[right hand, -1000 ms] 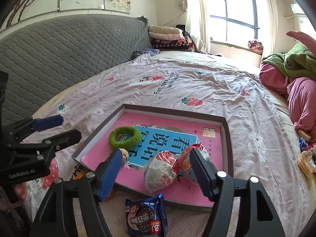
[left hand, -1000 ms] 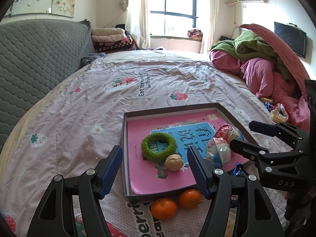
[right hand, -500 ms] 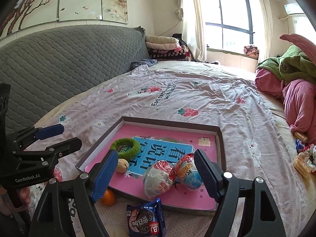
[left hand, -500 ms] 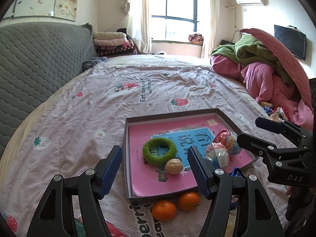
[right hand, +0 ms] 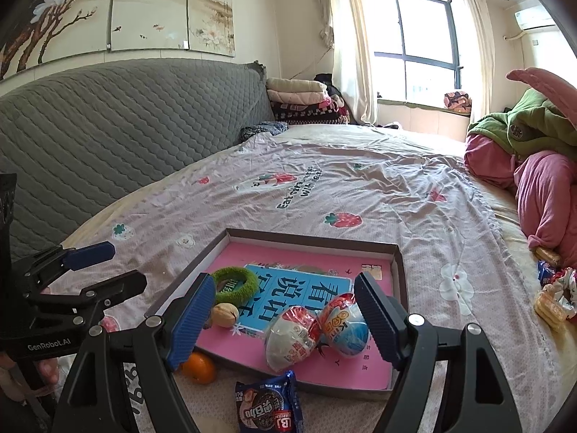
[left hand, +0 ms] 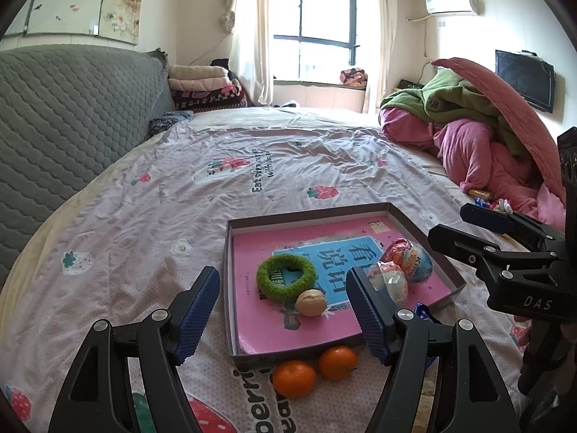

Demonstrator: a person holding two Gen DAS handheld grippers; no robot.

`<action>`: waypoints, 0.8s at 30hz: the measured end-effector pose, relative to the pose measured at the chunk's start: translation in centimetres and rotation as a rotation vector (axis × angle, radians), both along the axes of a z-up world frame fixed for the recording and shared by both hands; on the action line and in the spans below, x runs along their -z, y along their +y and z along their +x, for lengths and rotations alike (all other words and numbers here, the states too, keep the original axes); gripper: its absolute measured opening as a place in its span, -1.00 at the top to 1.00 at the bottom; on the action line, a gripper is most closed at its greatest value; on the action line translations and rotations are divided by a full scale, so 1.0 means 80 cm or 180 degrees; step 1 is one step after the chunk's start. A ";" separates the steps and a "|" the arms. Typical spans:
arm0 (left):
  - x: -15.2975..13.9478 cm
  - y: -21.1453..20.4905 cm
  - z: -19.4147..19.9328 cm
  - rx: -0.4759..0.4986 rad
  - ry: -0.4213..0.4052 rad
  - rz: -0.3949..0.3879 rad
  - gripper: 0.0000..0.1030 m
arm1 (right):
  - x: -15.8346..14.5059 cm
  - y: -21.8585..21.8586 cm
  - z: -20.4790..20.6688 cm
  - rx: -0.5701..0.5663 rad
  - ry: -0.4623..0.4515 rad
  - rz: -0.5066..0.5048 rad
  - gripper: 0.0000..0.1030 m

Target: Organize objects

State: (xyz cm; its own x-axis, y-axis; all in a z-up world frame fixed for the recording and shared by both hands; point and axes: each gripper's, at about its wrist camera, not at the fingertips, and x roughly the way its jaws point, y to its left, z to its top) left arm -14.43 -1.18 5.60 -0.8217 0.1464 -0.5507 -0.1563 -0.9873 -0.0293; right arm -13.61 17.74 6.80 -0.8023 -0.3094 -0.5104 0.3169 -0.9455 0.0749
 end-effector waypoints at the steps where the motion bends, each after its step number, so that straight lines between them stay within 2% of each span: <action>1: -0.001 0.000 0.000 -0.0006 0.0002 0.0003 -0.44 | 0.000 0.000 0.000 -0.0008 0.0002 -0.0003 -0.53; 24: -0.010 -0.004 0.019 0.0014 0.0055 0.0071 -0.46 | -0.012 0.008 0.014 0.0022 0.0141 -0.0106 -0.53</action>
